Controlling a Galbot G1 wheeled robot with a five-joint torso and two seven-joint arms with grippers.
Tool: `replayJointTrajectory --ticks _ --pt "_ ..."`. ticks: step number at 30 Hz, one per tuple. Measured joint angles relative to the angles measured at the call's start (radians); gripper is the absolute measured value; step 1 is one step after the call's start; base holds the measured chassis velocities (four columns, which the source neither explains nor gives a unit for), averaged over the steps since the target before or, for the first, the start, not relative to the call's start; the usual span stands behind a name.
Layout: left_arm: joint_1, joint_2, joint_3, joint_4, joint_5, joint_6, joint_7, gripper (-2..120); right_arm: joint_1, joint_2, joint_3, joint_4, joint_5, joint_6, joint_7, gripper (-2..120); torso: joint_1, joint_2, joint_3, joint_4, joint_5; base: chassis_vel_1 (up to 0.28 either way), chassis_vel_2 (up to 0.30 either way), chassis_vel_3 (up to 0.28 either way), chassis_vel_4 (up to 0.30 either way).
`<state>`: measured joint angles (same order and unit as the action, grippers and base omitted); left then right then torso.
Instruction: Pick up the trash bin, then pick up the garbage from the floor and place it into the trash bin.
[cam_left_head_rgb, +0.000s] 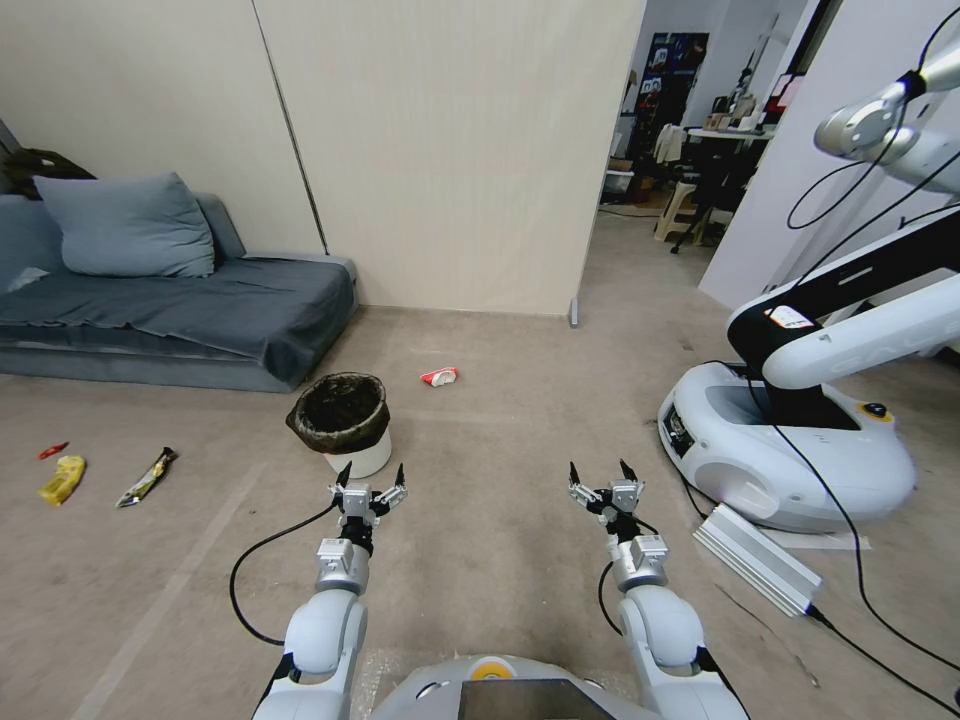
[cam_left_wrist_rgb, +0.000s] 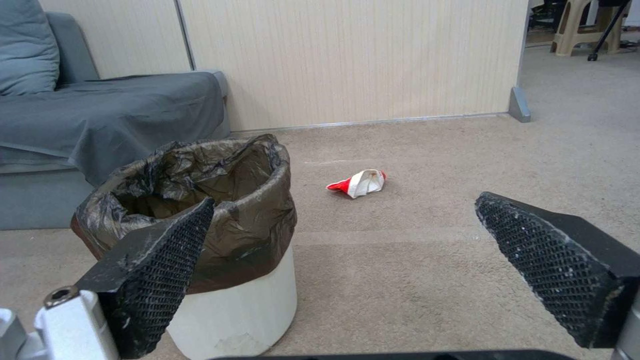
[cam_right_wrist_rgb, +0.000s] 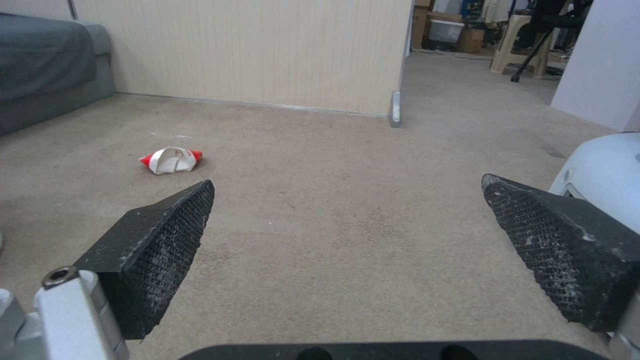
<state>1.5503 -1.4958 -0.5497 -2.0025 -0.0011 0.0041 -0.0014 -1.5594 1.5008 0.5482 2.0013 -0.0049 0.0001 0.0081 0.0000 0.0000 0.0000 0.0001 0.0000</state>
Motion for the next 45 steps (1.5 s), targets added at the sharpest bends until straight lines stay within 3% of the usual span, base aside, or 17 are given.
replayJointTrajectory --ticks 3,4,6,7,9,10,14,16,45 --pt "0.002 0.021 0.002 -0.015 -0.01 0.033 -0.011 100 -0.038 0.004 -0.012 0.018 -0.035 0.002 0.05 100 0.0 0.0 0.0 0.0006 -0.0003 0.0 0.0 0.0 0.0" --pt "0.006 0.056 0.006 -0.04 -0.026 0.088 -0.032 100 -0.107 0.016 -0.035 0.039 -0.086 0.004 0.123 100 0.0 0.0 0.0 -0.0012 0.0001 0.0 0.0 0.0 0.0" --pt "0.009 0.078 0.009 -0.055 -0.036 0.123 -0.044 100 -0.121 0.016 -0.04 0.043 -0.091 0.005 0.143 100 0.0 0.0 0.0 -0.0009 -0.0001 0.0 0.0 0.0 0.0" --pt "0.012 0.109 0.012 -0.077 -0.051 0.171 -0.062 100 -0.127 0.016 -0.044 0.045 -0.091 0.008 0.152 100 0.0 0.0 0.0 -0.0005 -0.0004 0.0 0.0 0.0 0.0" --pt "0.015 0.127 0.014 -0.09 -0.06 0.201 -0.072 100 -0.13 0.014 -0.045 0.045 -0.09 0.008 0.152 100 0.0 0.0 0.0 -0.0001 -0.0002 0.0 0.0 0.0 0.0" --pt "0.019 0.165 0.018 -0.117 -0.078 0.261 -0.094 100 -0.132 0.012 -0.047 0.045 -0.088 0.01 0.151 100 0.0 0.0 0.0 0.0001 0.0 0.0 0.0 0.0 0.0" --pt "0.022 0.197 0.022 -0.134 -0.091 0.3 -0.102 100 -0.132 0.011 -0.047 0.042 -0.088 0.019 0.149 100 0.0 0.0 0.0 0.0002 -0.0003 0.0 0.0 0.0 0.0" --pt "0.023 0.242 0.028 -0.158 -0.114 0.372 -0.108 100 -0.132 0.011 -0.047 0.037 -0.09 0.024 0.147 100 0.0 0.0 0.0 -0.0002 0.0006 0.0 0.0 0.0 0.0" --pt "0.02 0.238 0.038 -0.152 -0.103 0.375 -0.104 100 -0.131 0.013 -0.051 0.032 -0.09 0.043 0.124 100 0.0 0.0 0.0 -0.0001 0.0 0.0 0.0 0.0 0.0"
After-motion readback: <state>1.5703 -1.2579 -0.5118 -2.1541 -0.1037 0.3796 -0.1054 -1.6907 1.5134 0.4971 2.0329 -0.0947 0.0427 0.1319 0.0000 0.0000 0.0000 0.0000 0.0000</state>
